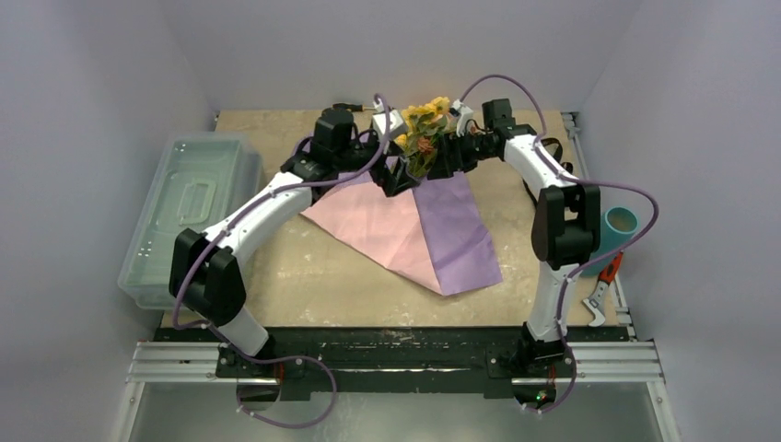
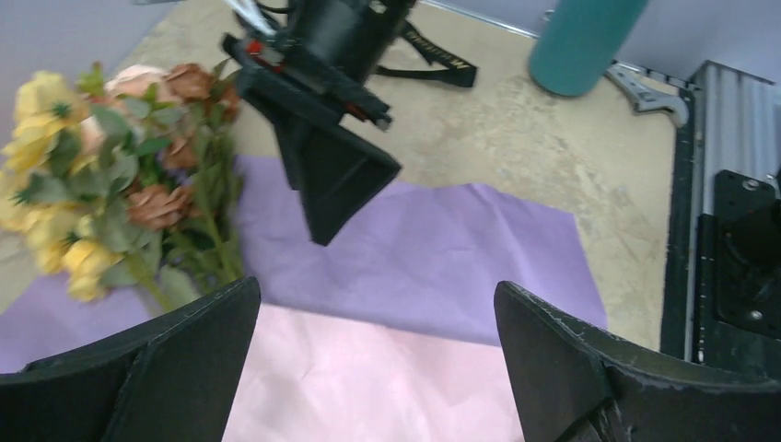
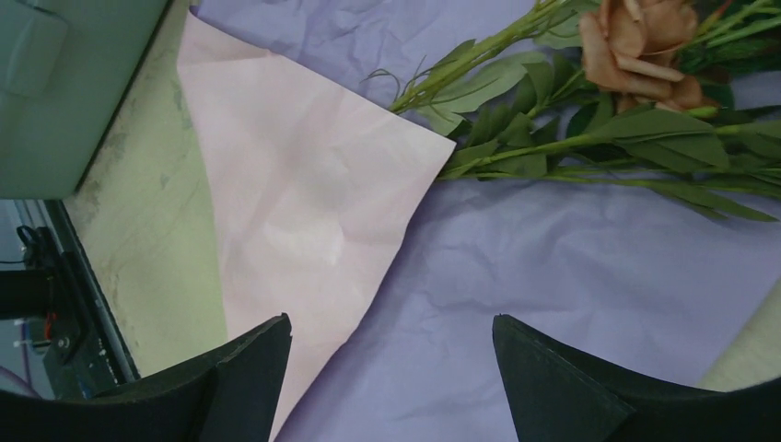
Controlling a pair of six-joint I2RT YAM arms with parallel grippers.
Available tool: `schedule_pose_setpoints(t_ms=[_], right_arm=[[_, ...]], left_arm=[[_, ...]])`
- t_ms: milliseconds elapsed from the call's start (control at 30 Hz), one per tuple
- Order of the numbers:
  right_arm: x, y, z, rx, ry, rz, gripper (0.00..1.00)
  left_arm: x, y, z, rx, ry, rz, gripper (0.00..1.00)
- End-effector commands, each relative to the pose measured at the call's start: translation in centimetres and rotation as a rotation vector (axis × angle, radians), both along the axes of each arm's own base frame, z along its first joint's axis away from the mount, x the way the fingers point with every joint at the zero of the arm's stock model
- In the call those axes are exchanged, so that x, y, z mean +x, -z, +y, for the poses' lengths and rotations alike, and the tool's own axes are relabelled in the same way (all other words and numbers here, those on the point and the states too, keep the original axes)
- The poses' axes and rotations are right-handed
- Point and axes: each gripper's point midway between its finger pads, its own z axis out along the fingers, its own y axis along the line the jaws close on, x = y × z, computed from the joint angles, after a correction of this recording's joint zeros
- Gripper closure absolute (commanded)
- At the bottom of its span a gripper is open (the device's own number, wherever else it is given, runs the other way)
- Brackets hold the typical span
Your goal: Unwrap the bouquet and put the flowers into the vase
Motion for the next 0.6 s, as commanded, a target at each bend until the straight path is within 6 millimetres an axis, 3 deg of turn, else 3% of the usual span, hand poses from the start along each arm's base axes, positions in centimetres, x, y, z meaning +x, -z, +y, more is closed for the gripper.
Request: schedule_pose_setpoints(t_ms=[0,200,333,467,567], right_arm=[[0.4,0.7,2.8,0.081,-0.011,0.017,0.16],[-0.1,3.8,5.4,0.099,-0.038,0.077,0.16],[-0.7,5.5,6.9,0.109,-0.042,0.123,0.16],[-1.1,6.9,8.1,0.115,-0.058,0.156,0.16],[-1.5,6.7,8.9,0.136,-0.084,0.164,0.18]], left_arm=[[2.3,-0.6,4.8,0.028,-0.122,0.004,0.01],[6.4,-2.5,11.0,0.028,-0.303,-0.010,0.00],[8.2,-3.8,13.8,0.018,-0.381,-0.032,0.00],[8.2,-4.2,14.5,0.015,-0.407,-0.034,0.00],[8.0,-4.0,14.7,0.018,-0.414,-0.026,0.01]])
